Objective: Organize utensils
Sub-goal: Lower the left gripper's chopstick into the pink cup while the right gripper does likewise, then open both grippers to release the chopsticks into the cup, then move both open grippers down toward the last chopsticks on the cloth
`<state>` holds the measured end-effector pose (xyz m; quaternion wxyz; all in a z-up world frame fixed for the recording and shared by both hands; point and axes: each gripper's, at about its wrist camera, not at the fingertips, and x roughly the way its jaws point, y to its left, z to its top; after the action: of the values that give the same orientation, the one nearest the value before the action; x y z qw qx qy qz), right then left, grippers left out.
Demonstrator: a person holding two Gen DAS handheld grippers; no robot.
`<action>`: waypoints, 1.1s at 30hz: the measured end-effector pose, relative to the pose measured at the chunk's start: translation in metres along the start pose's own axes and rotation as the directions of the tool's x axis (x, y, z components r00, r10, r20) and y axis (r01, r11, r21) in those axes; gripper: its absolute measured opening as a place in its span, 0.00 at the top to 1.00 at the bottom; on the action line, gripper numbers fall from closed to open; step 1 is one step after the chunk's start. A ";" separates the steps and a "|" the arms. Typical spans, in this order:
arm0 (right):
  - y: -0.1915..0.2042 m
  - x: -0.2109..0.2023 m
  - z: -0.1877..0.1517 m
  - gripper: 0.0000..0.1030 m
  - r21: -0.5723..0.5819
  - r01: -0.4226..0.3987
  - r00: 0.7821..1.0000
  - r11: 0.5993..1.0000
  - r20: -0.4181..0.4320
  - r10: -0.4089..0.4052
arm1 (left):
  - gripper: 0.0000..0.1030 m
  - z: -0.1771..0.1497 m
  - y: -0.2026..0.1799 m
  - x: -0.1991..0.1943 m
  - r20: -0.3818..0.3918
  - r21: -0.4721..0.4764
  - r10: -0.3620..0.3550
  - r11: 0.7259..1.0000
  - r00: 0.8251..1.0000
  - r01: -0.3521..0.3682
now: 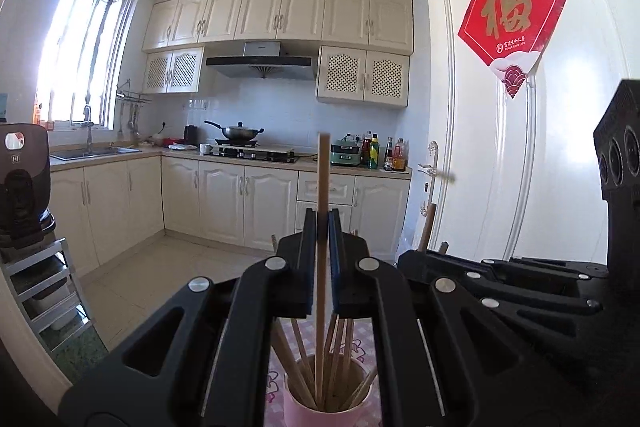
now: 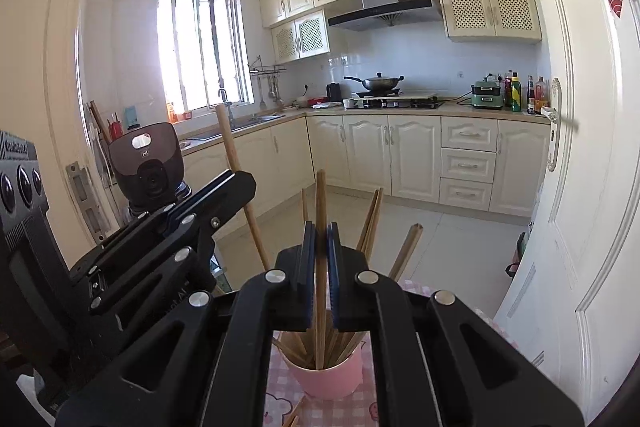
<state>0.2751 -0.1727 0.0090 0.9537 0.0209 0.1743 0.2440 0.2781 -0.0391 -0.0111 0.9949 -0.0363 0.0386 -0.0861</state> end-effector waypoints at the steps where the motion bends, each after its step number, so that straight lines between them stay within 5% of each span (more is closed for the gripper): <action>1: 0.000 0.000 -0.001 0.96 0.004 -0.001 1.000 1.000 -0.005 0.001 | 0.87 0.000 0.002 0.000 -0.014 0.002 0.005 1.000 1.000 -0.005; 4: 0.000 0.002 -0.004 0.95 0.019 0.009 1.000 1.000 -0.019 -0.009 | 0.59 -0.001 0.007 0.000 -0.048 0.001 0.040 0.999 0.998 -0.040; 8: -0.004 0.001 -0.006 0.93 0.043 0.027 0.999 0.999 -0.033 -0.025 | 0.41 0.002 0.016 -0.008 -0.054 -0.036 0.044 0.998 0.998 -0.046; 13: -0.002 -0.012 -0.007 0.61 0.062 0.038 0.999 0.997 -0.018 -0.037 | 0.30 0.010 0.009 -0.028 -0.038 0.010 0.057 0.998 0.998 -0.056; 25: 0.017 -0.037 -0.031 0.61 0.039 0.070 0.994 0.997 -0.091 -0.067 | 0.21 -0.013 0.017 -0.056 -0.209 0.044 0.097 0.995 0.973 -0.090; 33: 0.031 -0.020 -0.083 0.61 -0.005 0.105 0.950 0.994 -0.294 -0.102 | 0.20 -0.065 0.029 -0.060 -0.415 0.050 0.087 0.996 0.906 -0.073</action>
<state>0.2161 -0.1585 -0.0589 0.9286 -0.0200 0.3163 0.1930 0.2184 -0.0046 -0.0738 0.9669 0.0011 0.2499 -0.0515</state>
